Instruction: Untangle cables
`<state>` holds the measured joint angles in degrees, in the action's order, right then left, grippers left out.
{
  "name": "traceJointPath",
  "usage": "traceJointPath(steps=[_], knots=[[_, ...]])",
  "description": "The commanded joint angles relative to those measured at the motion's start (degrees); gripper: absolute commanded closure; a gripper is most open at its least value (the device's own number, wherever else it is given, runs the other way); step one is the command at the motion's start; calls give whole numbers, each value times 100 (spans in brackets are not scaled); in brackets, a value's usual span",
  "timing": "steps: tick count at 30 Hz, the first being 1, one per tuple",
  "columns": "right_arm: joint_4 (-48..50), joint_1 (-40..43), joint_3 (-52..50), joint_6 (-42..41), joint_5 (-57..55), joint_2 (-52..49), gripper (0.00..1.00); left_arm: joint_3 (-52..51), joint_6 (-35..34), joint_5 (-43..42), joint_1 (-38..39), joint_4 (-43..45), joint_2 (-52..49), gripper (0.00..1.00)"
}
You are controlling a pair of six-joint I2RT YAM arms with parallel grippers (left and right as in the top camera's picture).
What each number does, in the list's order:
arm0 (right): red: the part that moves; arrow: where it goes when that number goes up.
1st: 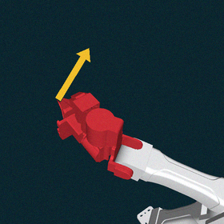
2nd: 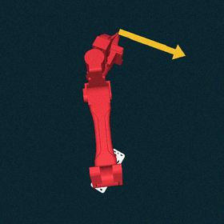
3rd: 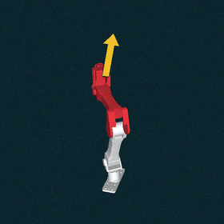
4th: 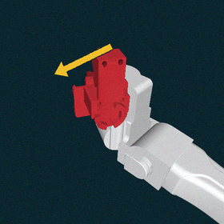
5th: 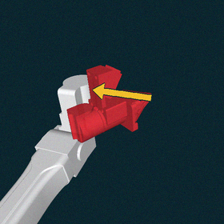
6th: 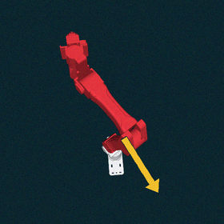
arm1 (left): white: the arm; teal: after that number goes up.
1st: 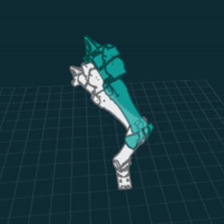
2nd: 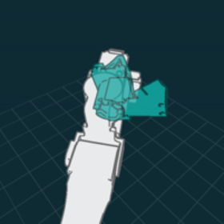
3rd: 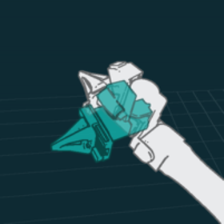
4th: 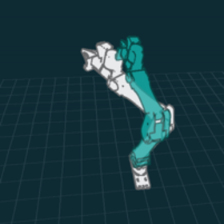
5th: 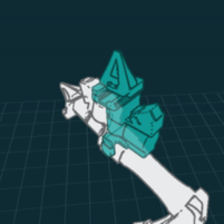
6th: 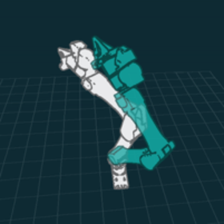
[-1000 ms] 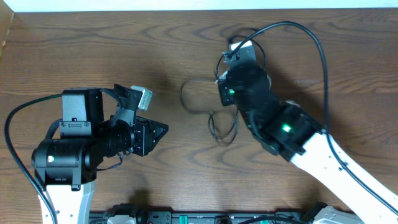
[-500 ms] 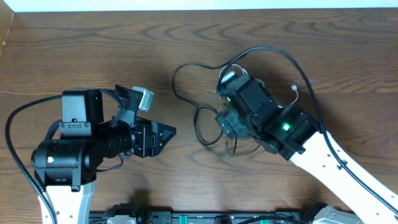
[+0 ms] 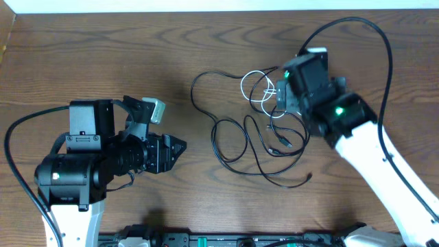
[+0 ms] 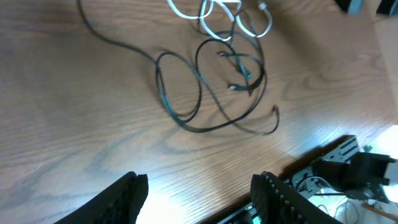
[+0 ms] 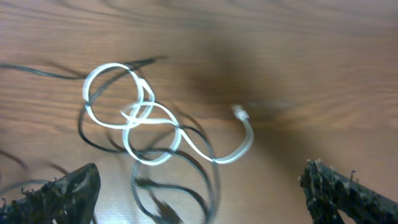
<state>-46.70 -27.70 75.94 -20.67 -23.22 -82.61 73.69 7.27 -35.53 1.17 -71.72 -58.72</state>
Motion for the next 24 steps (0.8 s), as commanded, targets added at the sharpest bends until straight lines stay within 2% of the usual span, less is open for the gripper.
traceJointPath(steps=[1,2,5,11,14,16,24], knots=[[385,551,33,1058,2221,-584,1,13,-96,254,-7,-48,0,41],[529,723,35,1491,2765,-769,1,13,-94,256,-7,-94,-11,41],[629,946,35,2310,3296,-1071,1,13,-94,258,-7,-162,-22,41],[636,1088,35,3526,3003,-1543,1,13,-92,256,-7,-153,-42,39],[769,1123,35,4098,2848,-1788,8,13,-94,256,-7,-157,-44,36],[949,1121,35,4347,2848,-2015,7,13,-94,256,-7,-173,-44,35],[1569,1117,35,4345,2876,-2638,1,13,-94,256,-7,-199,-44,35]])
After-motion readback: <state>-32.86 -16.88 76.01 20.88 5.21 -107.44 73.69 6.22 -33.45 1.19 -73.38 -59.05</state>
